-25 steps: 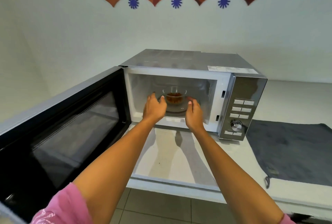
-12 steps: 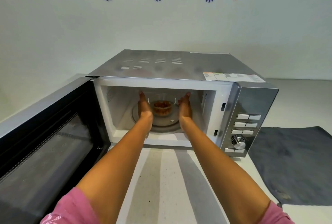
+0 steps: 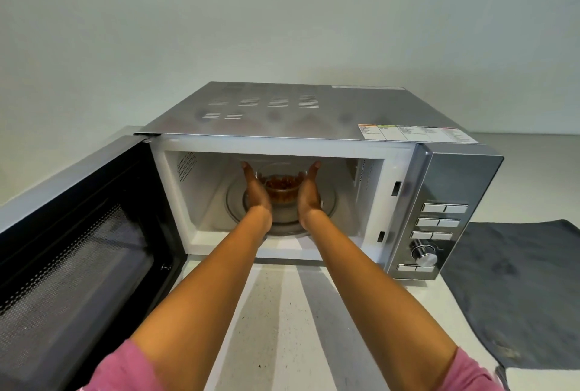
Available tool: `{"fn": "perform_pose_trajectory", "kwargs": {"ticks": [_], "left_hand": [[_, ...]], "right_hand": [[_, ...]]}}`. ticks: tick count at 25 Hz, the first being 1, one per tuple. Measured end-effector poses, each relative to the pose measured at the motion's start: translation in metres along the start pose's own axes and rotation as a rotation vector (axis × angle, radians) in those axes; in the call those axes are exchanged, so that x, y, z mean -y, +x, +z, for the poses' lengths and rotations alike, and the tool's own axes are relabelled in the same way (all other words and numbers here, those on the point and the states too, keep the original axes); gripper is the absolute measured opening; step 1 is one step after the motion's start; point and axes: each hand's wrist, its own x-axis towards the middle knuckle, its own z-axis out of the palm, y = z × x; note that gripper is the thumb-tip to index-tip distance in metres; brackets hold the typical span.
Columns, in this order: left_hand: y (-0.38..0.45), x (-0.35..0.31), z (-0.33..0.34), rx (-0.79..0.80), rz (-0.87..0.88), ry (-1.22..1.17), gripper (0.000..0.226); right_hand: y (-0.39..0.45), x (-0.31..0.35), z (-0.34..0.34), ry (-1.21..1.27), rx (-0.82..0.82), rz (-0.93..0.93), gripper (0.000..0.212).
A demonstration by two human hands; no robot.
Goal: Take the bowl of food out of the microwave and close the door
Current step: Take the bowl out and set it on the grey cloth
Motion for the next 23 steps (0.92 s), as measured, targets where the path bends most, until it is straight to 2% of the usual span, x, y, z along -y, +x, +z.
{"fn": "perform_pose_trajectory", "kwargs": {"ticks": [6,9,14,18,23], "left_hand": [[-0.017,0.0,0.006,-0.002,-0.037,-0.089,0.082],[-0.034,0.004,0.006,-0.007,0.017,-0.075,0.077],[-0.064,0.002,0.007,-0.012,0.075,-0.087,0.073],[-0.1,0.001,0.008,0.019,0.095,-0.106,0.072],[-0.141,0.002,0.009,-0.018,0.105,-0.106,0.072]], "right_hand": [[-0.013,0.0,0.0,0.155,-0.001,0.04,0.081],[-0.028,0.004,-0.002,0.218,0.015,0.074,0.082],[-0.056,0.003,-0.013,0.172,0.066,0.041,0.085],[-0.085,0.008,-0.022,0.166,0.04,0.039,0.081],[-0.128,0.011,-0.038,0.202,0.016,0.024,0.082]]}}
